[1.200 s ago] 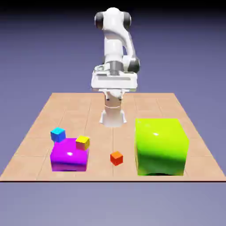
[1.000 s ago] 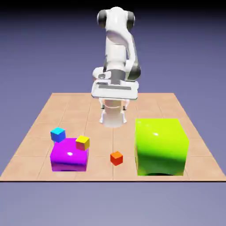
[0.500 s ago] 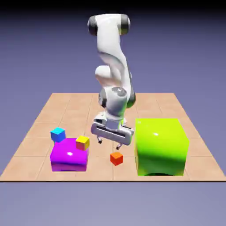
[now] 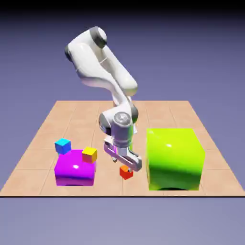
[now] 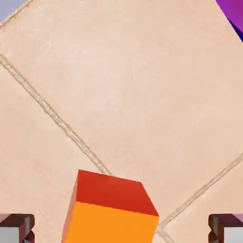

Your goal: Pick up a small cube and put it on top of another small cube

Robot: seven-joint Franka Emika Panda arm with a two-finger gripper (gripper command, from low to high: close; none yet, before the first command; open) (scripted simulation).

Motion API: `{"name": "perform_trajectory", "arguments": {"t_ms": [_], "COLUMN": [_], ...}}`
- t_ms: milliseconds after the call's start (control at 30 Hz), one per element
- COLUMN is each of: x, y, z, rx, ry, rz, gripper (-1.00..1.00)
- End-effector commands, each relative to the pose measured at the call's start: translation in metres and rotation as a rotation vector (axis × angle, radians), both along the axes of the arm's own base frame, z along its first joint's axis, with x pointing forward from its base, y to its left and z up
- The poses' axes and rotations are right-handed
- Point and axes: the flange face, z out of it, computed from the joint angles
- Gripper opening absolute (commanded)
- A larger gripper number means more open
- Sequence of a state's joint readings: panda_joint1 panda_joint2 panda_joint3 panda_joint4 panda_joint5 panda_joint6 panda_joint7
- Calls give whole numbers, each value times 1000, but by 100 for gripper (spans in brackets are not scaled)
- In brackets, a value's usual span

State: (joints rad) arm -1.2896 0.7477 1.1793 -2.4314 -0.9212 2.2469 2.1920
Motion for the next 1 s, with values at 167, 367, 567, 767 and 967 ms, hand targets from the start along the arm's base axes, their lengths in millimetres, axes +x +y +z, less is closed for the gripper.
{"name": "perform_trajectory", "arguments": {"t_ms": [167, 367, 567, 767, 967], "x": [-6, -17, -22, -18, -23], "y": [-8, 0, 5, -2, 7], "z": [19, -3, -49, 19, -7], "rx": [48, 71, 70, 70, 89], "ry": [-73, -99, -98, -89, 97], "rz": [-171, -202, -200, -199, -204], "gripper": [0, 0, -100, -100, -100]}}
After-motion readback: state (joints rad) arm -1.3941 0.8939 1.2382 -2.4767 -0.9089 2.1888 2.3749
